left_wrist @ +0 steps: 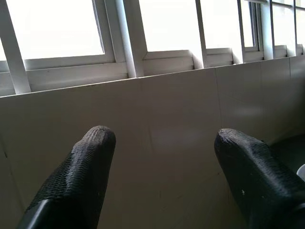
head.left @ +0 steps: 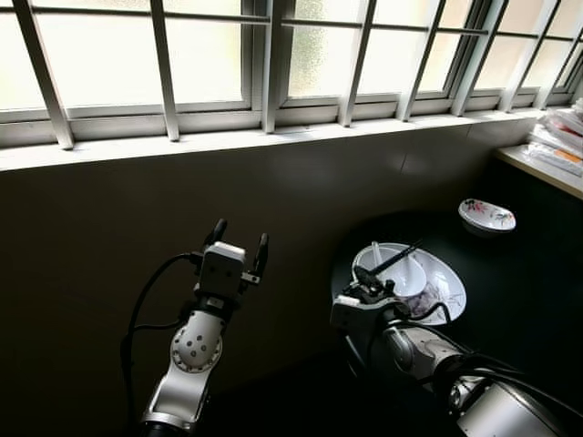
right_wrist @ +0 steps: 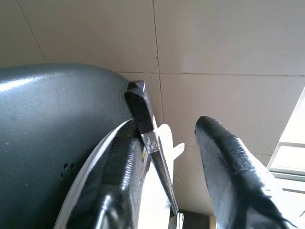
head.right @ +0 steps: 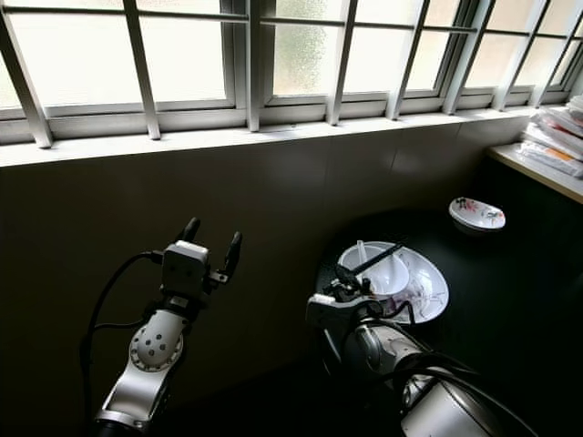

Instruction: Kitchen organization

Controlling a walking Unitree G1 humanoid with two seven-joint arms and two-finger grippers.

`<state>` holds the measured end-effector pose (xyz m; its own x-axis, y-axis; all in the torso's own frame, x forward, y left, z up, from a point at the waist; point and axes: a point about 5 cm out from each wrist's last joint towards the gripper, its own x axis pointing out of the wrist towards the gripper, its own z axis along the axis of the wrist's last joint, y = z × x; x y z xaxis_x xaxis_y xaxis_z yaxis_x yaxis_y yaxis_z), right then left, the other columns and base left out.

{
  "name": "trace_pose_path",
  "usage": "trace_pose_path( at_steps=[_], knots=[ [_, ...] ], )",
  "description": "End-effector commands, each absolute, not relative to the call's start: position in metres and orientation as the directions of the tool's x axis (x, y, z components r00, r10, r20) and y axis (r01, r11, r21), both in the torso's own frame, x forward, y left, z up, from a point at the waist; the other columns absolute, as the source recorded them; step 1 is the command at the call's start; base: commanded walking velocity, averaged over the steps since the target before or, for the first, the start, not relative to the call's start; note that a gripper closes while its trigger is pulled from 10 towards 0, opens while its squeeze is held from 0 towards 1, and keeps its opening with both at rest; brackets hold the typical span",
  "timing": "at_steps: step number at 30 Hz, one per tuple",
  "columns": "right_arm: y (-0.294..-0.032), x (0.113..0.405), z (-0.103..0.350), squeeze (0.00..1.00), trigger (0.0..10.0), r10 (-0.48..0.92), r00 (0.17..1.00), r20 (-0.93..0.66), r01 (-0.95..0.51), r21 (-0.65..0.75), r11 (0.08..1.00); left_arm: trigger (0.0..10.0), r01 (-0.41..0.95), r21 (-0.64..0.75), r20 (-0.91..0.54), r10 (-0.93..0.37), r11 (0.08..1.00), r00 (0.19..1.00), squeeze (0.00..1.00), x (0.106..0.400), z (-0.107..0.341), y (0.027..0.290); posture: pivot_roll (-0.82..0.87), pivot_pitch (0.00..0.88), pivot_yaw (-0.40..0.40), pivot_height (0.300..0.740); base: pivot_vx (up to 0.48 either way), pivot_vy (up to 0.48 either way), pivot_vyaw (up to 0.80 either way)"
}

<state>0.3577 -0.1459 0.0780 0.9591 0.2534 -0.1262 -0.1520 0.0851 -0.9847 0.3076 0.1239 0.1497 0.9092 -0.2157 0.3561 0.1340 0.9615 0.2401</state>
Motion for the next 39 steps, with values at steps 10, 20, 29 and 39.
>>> trace_pose_path(
  at_steps=[10,20,29,39],
  knots=[
    [-0.156,0.36,0.083,0.0,0.0,0.209,0.975,-0.082,-0.106,-0.989,0.104,10.0,0.126,0.25,0.35,-0.211,0.96,0.913,0.0,0.305,0.146,0.123,0.17,0.0,-0.126,0.74,0.0,0.0,0.0],
    [-0.164,0.36,0.088,0.0,0.0,0.172,0.985,0.012,-0.004,-0.996,0.092,10.0,0.123,0.246,0.345,-0.205,0.962,0.916,0.0,0.303,0.144,0.124,0.16,0.0,-0.123,0.74,0.0,0.0,0.0],
    [-0.173,0.365,0.103,0.0,0.0,0.14,0.978,0.151,0.137,-0.985,0.105,10.0,0.127,0.247,0.344,-0.21,0.961,0.915,0.0,0.304,0.144,0.123,0.15,0.0,-0.116,0.74,0.0,0.0,0.0],
    [-0.157,0.372,0.129,0.0,0.0,0.147,0.93,0.337,0.293,-0.921,0.257,10.0,0.133,0.247,0.342,-0.215,0.96,0.915,0.0,0.305,0.144,0.124,0.14,0.0,-0.106,0.74,0.0,0.0,0.0]
  ],
)
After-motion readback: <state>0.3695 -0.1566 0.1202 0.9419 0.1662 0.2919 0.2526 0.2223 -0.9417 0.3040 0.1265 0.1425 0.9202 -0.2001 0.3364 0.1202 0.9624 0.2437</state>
